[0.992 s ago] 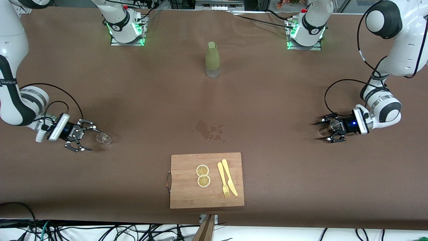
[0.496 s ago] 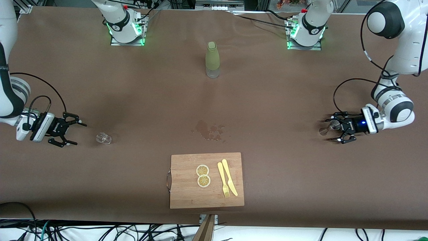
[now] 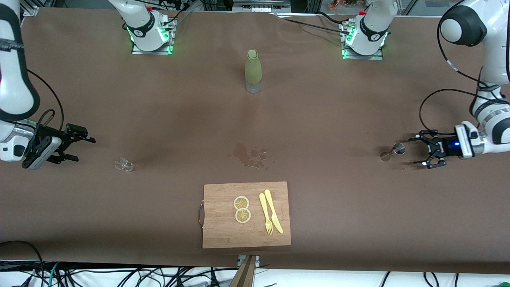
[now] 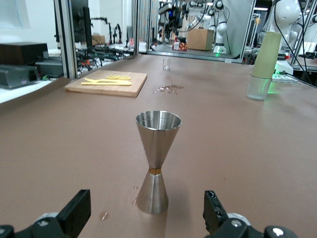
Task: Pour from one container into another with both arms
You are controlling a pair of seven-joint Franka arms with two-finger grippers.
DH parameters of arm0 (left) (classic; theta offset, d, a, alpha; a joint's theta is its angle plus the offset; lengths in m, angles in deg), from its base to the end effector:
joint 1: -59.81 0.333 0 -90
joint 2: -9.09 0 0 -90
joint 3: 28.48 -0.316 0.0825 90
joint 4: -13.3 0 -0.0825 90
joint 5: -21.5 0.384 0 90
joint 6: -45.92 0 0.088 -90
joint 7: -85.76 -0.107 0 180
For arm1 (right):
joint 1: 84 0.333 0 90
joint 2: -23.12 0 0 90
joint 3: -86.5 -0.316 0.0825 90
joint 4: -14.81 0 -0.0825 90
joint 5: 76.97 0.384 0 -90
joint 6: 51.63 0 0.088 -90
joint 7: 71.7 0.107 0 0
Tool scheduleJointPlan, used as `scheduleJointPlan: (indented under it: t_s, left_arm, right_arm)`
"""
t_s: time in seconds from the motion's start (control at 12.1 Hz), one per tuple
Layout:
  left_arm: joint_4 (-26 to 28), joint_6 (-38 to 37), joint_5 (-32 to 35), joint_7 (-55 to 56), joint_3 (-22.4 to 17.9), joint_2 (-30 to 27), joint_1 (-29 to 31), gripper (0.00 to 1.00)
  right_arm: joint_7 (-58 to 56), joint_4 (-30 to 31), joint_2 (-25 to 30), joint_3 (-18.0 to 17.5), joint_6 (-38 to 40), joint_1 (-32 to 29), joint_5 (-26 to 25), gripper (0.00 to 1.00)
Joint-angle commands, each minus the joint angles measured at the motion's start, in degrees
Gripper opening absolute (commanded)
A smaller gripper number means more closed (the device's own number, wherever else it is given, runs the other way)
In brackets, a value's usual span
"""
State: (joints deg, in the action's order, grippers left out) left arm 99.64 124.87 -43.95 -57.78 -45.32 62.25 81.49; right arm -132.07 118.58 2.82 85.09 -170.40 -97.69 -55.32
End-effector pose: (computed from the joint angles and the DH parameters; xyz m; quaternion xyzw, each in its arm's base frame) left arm 0.5628 0.2746 0.1275 0.6238 -0.5261 0.4077 0.4097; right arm 0.6205 -0.1167 0.3425 -0.9354 -0.3096 -0.0607 0.1596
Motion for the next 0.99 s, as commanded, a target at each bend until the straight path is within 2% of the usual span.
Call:
scheduleJointPlan:
  t_s: [0.0,0.17,0.33,0.58,0.91]
  left_arm:
    - [-2.2,-1.3,3.7,6.6,-3.4,-3.0,-2.8,1.00]
    - [-1.8,-1.3,6.4,13.9,-6.2,-7.8,-5.7,1.00]
    - [-1.4,-1.3,10.2,24.4,-7.3,-13.4,-8.3,1.00]
    - [-1.4,-0.9,15.5,43.8,-7.3,-20.4,-12.0,1.00]
    - [-1.5,1.4,21.0,68.6,-7.8,-27.6,-19.3,1.00]
  right_arm:
    - [18.1,2.1,3.4,0.3,-2.7,4.2,-8.9,1.00]
    - [34.5,2.1,5.7,-2.5,-2.6,5.7,-18.8,1.00]
    - [46.1,2.2,7.8,-3.6,-1.5,7.8,-25.0,1.00]
    - [55.9,1.7,11.1,-3.7,4.8,9.6,-27.6,1.00]
    - [63.8,-2.2,13.8,-3.7,13.5,12.9,-27.0,1.00]
